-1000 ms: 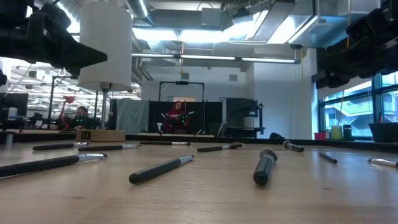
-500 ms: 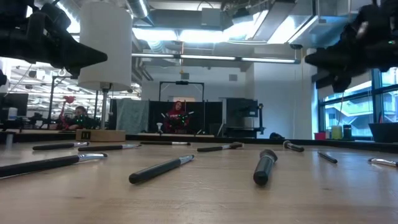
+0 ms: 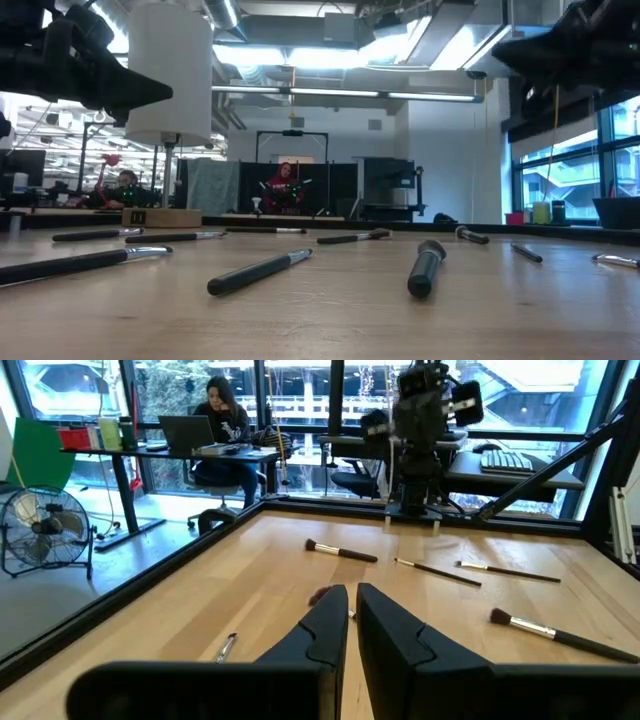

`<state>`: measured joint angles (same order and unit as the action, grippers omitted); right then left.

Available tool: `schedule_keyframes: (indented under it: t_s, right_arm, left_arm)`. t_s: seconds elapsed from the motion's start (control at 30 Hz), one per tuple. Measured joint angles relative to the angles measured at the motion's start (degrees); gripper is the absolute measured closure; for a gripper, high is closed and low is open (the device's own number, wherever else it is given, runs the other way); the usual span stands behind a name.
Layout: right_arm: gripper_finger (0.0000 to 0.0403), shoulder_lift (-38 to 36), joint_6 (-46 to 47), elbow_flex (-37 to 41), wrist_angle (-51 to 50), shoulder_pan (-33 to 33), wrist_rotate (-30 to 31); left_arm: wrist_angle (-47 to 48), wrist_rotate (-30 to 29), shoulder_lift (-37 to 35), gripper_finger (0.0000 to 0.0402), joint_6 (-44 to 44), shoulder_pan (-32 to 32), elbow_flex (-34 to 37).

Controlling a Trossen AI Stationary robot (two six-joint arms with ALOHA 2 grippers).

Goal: Pick & Place Makeup Supplies
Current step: Put the makeup brush into the transparent organizer

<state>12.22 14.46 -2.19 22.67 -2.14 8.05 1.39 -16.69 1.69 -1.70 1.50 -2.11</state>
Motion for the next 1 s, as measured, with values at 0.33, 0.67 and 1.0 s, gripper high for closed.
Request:
schedule_keyframes:
  t_s: [0.33,0.67,1.0]
  right_arm:
    - [0.0386,15.7,18.9,-14.2,-35.7,-8.6,18.9]
    - [0.0371,41.3,22.4,-30.1,-57.1,-16.1,14.0]
    - [0.0284,54.2,28.1,-37.0,-59.9,-18.1,7.6]
  left_arm:
    - [0.1,-0.5,0.0,0.038,13.1,0.0,0.0]
    - [-0.5,-1.4,0.0,0.038,17.0,0.0,0.0]
    - [-1.2,-1.1,0.0,0.038,6.3,0.0,0.0]
